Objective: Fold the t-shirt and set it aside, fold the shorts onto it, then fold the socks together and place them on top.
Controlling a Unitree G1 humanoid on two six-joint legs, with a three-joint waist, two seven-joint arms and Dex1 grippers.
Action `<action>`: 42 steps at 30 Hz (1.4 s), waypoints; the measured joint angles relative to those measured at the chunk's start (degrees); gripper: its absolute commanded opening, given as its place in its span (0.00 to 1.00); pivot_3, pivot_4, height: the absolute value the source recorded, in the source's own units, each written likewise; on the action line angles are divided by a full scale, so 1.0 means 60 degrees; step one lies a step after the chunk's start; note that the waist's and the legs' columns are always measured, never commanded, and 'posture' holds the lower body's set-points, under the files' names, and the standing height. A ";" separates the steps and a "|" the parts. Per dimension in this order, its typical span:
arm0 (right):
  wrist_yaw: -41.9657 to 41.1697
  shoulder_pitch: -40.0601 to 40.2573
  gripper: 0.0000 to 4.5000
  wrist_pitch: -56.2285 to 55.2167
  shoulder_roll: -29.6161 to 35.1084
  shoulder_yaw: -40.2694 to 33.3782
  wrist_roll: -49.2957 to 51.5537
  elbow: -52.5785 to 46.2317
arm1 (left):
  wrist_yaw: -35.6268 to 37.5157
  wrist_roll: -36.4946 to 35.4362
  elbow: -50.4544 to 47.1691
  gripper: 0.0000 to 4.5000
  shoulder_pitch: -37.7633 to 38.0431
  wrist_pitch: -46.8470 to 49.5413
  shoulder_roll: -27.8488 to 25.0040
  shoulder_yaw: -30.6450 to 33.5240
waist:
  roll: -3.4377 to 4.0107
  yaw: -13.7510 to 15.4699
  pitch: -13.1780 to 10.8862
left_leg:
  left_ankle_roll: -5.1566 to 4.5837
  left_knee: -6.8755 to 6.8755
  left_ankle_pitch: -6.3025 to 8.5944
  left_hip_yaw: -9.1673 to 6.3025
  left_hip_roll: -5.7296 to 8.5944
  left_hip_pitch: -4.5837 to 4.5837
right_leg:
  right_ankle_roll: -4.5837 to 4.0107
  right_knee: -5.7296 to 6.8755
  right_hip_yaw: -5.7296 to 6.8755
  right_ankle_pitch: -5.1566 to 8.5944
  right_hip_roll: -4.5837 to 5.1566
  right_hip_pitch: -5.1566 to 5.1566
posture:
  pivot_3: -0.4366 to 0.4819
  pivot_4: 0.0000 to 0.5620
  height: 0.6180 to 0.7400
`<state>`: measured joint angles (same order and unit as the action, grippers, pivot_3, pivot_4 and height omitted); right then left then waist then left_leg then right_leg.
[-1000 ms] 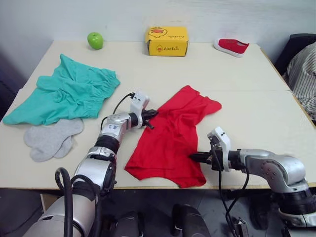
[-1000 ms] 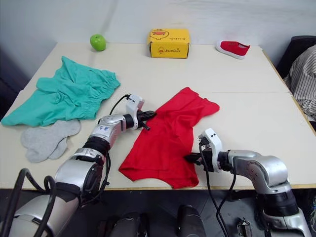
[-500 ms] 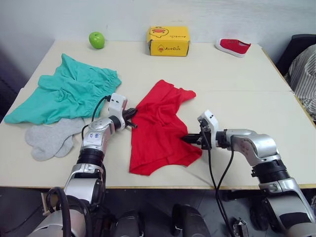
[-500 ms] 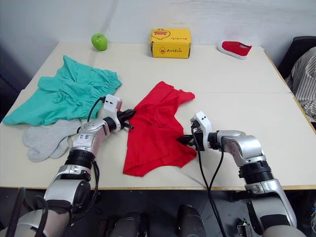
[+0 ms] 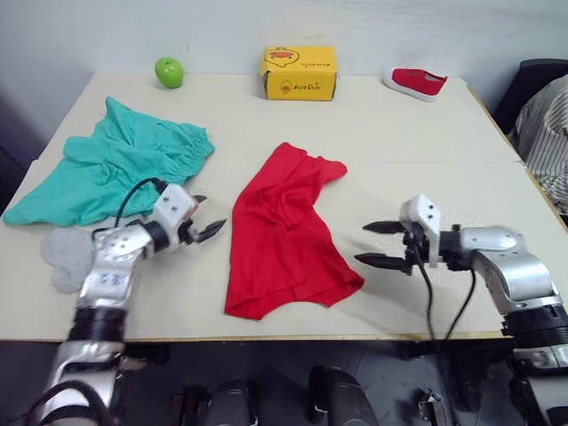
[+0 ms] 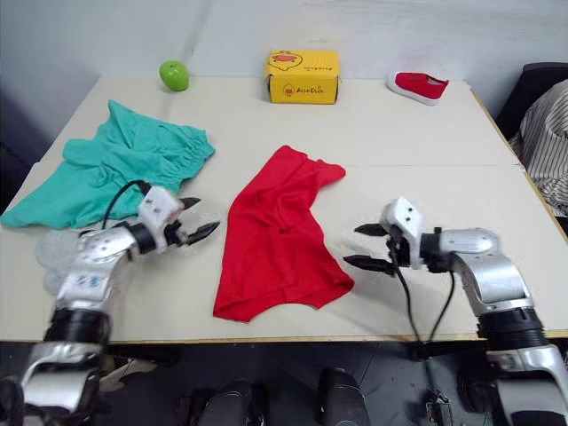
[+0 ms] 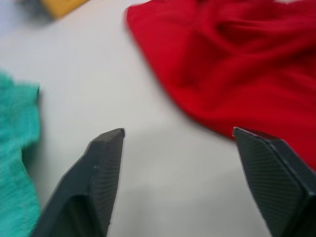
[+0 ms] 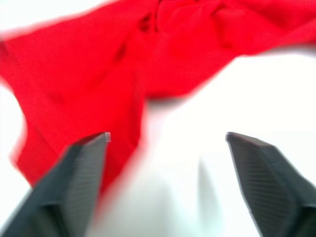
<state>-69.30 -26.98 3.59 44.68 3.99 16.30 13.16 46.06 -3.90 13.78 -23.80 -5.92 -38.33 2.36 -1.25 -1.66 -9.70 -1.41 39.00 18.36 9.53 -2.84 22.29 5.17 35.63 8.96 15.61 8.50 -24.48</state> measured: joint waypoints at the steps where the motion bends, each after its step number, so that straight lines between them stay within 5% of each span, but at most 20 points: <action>1: -0.0149 -0.0013 1.00 -0.1111 0.0019 0.0022 -0.0319 0.0531 | 0.0281 0.0127 -0.0058 1.00 0.0181 -0.0699 -0.0279 -0.0112 | 0.0006 -0.0001 -0.0004 | 0.0000 0.0001 0.0000 0.0003 0.0000 -0.0005 | 0.0000 0.0000 -0.0004 0.0000 0.0002 0.0002 | 0.48 0.27 1.00; 11: -0.0808 -0.1675 1.00 -0.9310 -0.0907 0.0699 -0.2183 0.5325 | 0.0738 0.1665 0.1716 1.00 0.0103 -0.6589 -0.1372 -0.1043 | 0.0096 -0.0049 -0.0056 | -0.0009 0.0007 -0.0006 0.0041 -0.0006 -0.0052 | 0.0000 0.0039 -0.0032 0.0000 0.0006 0.0019 | 0.48 0.27 1.00; 17: -0.0524 -0.2471 1.00 -1.1113 -0.1907 0.1378 -0.2654 0.6145 | 0.0865 0.1730 0.2530 1.00 -0.0478 -0.8497 -0.1354 -0.1814 | 0.0109 -0.0074 -0.0049 | -0.0011 0.0000 -0.0005 0.0057 -0.0014 -0.0069 | 0.0000 0.0044 -0.0048 0.0000 0.0004 0.0021 | 0.48 0.27 1.00; 28: 0.0198 -0.2892 1.00 -1.2297 -0.2083 0.2046 -0.3142 0.6937 | 0.0484 0.2434 0.3607 1.00 -0.1494 -1.0041 -0.0724 -0.2705 | 0.0136 0.0007 -0.0037 | -0.0027 -0.0016 0.0012 0.0052 -0.0016 -0.0200 | 0.0000 0.0014 -0.0047 0.0002 0.0008 0.0157 | 0.48 0.27 1.00; 31: 0.0249 -0.2919 0.86 -1.2440 -0.2069 0.2265 -0.3202 0.6955 | 0.0301 0.2894 0.3943 0.85 -0.1888 -1.0407 -0.0492 -0.2986 | 0.0158 0.0026 -0.0023 | -0.0032 -0.0008 0.0014 0.0048 -0.0012 -0.0201 | 0.0001 0.0017 -0.0046 0.0001 0.0011 0.0166 | 0.48 0.27 1.00; 42: 0.0312 -0.2914 0.00 -1.2475 -0.2053 0.2956 -0.3480 0.6962 | 0.0365 0.3183 0.5010 0.02 -0.2863 -1.1108 0.0001 -0.4279 | 0.0165 0.0016 -0.0024 | -0.0034 -0.0004 0.0016 0.0049 -0.0013 -0.0195 | 0.0002 0.0020 -0.0045 0.0001 0.0010 0.0159 | 0.48 0.27 1.00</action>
<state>-67.43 -44.47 -71.26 32.36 21.73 -4.58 54.93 48.25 15.19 43.84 -40.98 -72.57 -38.32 -23.31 -0.26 -1.56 -9.84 -1.61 38.98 18.45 9.83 -2.92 21.12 5.18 35.75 8.69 15.61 8.56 -23.52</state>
